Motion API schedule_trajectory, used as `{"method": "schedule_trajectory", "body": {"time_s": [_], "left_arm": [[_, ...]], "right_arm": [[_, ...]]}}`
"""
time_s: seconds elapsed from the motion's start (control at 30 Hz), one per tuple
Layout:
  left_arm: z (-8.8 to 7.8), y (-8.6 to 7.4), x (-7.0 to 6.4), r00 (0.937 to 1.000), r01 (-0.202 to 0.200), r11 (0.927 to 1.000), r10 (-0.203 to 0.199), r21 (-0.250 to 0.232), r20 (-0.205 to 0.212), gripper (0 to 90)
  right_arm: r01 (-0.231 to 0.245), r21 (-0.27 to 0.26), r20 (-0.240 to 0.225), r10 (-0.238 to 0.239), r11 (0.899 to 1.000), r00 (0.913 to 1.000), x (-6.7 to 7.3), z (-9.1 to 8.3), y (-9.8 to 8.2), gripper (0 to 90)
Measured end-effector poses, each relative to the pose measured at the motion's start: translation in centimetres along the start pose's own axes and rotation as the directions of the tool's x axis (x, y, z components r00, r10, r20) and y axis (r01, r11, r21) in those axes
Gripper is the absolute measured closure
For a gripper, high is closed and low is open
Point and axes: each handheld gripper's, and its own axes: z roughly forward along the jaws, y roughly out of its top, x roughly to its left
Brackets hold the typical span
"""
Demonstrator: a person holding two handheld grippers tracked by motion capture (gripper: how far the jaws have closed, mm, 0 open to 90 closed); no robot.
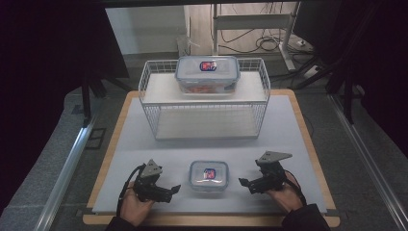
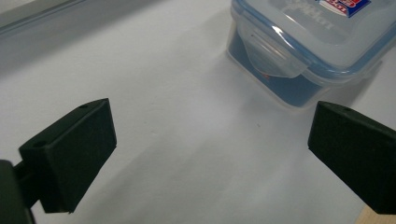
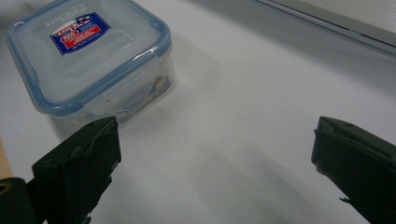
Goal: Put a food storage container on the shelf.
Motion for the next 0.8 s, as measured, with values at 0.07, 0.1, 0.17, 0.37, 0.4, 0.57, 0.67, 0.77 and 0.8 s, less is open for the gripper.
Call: {"method": "schedule_trajectory", "body": {"time_s": [0.07,0.1,0.17,0.37,0.4,0.57,0.67,0.77,0.8], "left_arm": [[0.0,0.1,-0.1,1.0,-0.004,1.0,0.004,0.002,0.002,1.1],[0.0,0.2,-0.2,1.0,-0.006,1.0,0.006,0.001,0.004,1.6],[-0.1,0.4,-0.3,0.9999,-0.009,1.0,0.009,-0.002,0.005,1.8],[-0.5,1.1,-0.1,0.9992,0.011,0.9992,-0.009,-0.039,0.04,2.3],[-0.6,1.5,-0.1,0.9977,0.019,0.9982,-0.015,-0.056,0.066,2.5],[-0.3,2.1,-0.2,0.9943,0.026,0.9981,-0.02,-0.055,0.105,3.6],[0.4,3.0,-0.4,0.9909,0.018,0.9989,-0.012,-0.042,0.134,5.0],[0.8,3.5,-0.3,0.9878,0.017,0.9991,-0.01,-0.04,0.155,5.1],[1.1,3.7,-0.2,0.9842,0.028,0.999,-0.022,-0.035,0.176,4.7]], "right_arm": [[0.002,-0.001,0.0,-0.002,1.0,1.0,0.1,0.0,0.0,1.1],[0.008,-0.002,0.0,-0.008,1.0,1.0,0.2,0.0,0.2,1.5],[0.009,-0.004,0.001,-0.009,1.0,1.0,0.3,0.0,0.2,1.7],[0.001,-0.012,0.0,-0.001,1.0,1.0,0.7,-0.3,0.7,1.9],[-0.006,-0.016,0.0,0.006,1.0,1.0,0.9,-0.4,1.0,1.8],[-0.027,-0.005,-0.031,0.027,1.0,0.9991,1.2,-0.4,1.3,0.7],[-0.047,0.028,-0.055,0.048,0.999,0.9973,1.6,-0.2,1.7,4.8],[-0.047,0.04,-0.07,0.05,0.998,0.9963,1.9,0.1,2.0,9.5],[-0.045,0.039,-0.081,0.048,0.998,0.9956,1.9,0.3,2.1,10.6]]}}
